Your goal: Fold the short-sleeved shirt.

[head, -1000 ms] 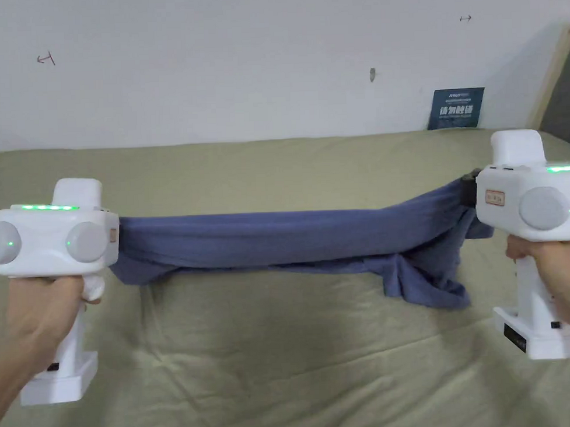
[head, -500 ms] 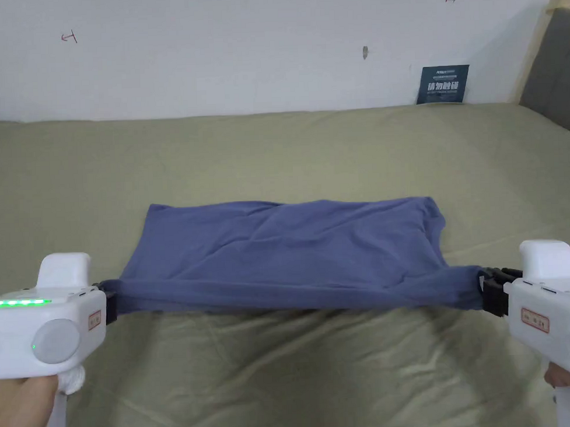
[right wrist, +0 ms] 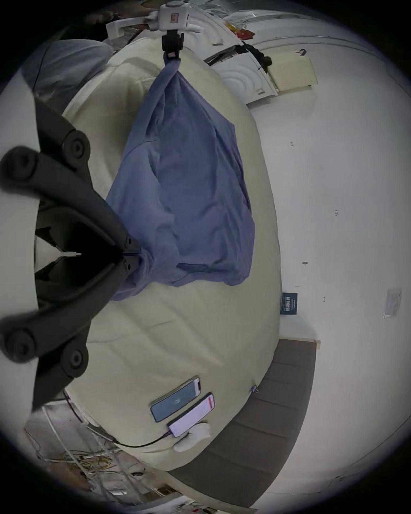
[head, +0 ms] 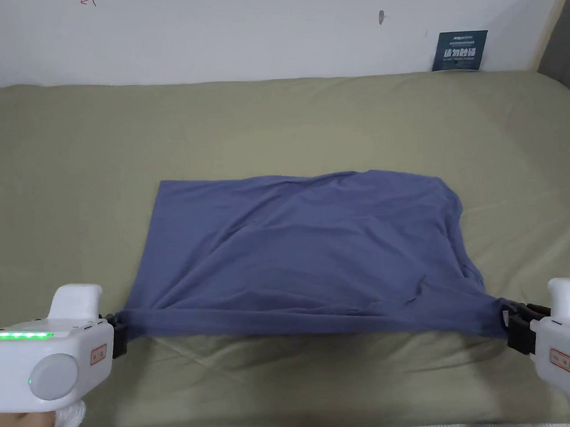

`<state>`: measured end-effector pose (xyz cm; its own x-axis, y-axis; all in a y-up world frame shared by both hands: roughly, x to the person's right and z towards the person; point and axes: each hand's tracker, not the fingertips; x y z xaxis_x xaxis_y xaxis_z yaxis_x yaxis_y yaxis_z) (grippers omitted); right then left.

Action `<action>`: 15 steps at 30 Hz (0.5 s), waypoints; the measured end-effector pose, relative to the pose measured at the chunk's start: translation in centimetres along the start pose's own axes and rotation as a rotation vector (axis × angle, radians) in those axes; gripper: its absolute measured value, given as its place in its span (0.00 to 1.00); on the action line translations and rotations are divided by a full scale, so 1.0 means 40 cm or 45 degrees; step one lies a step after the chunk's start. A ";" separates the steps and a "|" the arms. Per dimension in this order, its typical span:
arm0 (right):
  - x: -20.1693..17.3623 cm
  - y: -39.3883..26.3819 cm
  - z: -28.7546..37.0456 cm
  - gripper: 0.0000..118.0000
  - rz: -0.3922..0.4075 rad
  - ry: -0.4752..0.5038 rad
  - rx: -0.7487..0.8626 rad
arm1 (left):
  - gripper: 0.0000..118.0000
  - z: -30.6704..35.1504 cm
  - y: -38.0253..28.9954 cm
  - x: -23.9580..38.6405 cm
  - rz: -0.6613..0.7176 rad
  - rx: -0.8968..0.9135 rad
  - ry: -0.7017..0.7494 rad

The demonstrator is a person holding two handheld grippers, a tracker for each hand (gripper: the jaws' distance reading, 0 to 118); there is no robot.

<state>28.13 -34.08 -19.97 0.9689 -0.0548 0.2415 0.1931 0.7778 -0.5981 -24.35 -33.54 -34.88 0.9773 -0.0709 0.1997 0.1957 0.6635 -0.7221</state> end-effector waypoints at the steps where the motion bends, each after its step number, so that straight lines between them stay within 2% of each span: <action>1: 0.001 0.001 -0.006 0.00 0.001 -0.001 -0.010 | 0.05 -0.001 0.000 -0.001 0.002 -0.006 -0.003; 5: 0.004 -0.006 -0.034 0.03 0.016 -0.008 -0.076 | 0.05 -0.016 -0.003 -0.007 0.044 -0.032 -0.013; 6: 0.002 -0.010 -0.039 0.12 0.012 -0.015 -0.093 | 0.09 -0.018 -0.002 -0.007 0.051 -0.045 -0.016; 7: 0.002 -0.013 -0.042 0.12 0.003 -0.015 -0.104 | 0.09 -0.016 -0.005 -0.003 0.062 -0.053 -0.028; 8: 0.000 -0.017 -0.040 0.19 -0.005 -0.003 -0.134 | 0.13 -0.015 -0.005 -0.002 0.062 -0.055 -0.027; 9: -0.001 -0.018 -0.041 0.37 -0.008 -0.017 -0.155 | 0.25 -0.012 -0.006 0.001 0.051 -0.057 -0.022; 10: -0.001 -0.021 -0.043 0.72 -0.009 -0.020 -0.189 | 0.57 -0.011 -0.008 0.000 0.045 -0.061 -0.030; 11: -0.001 -0.022 -0.039 1.00 0.010 0.019 -0.225 | 0.98 -0.009 -0.016 0.001 0.044 -0.075 -0.043; 12: 0.000 -0.017 -0.015 0.94 0.018 0.010 -0.170 | 1.00 0.013 -0.027 0.010 0.042 -0.036 -0.046; 13: 0.001 -0.006 -0.006 0.90 0.020 -0.020 -0.154 | 0.96 0.026 -0.026 0.013 0.032 -0.014 0.010; 15: 0.014 0.011 0.013 0.92 0.015 -0.020 -0.156 | 0.93 0.048 -0.039 0.005 0.047 0.000 0.015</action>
<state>28.67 -33.44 -19.69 0.9688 -0.0358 0.2450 0.2002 0.6957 -0.6899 -24.60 -33.16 -32.46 0.9848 -0.0547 0.1650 0.1591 0.6661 -0.7287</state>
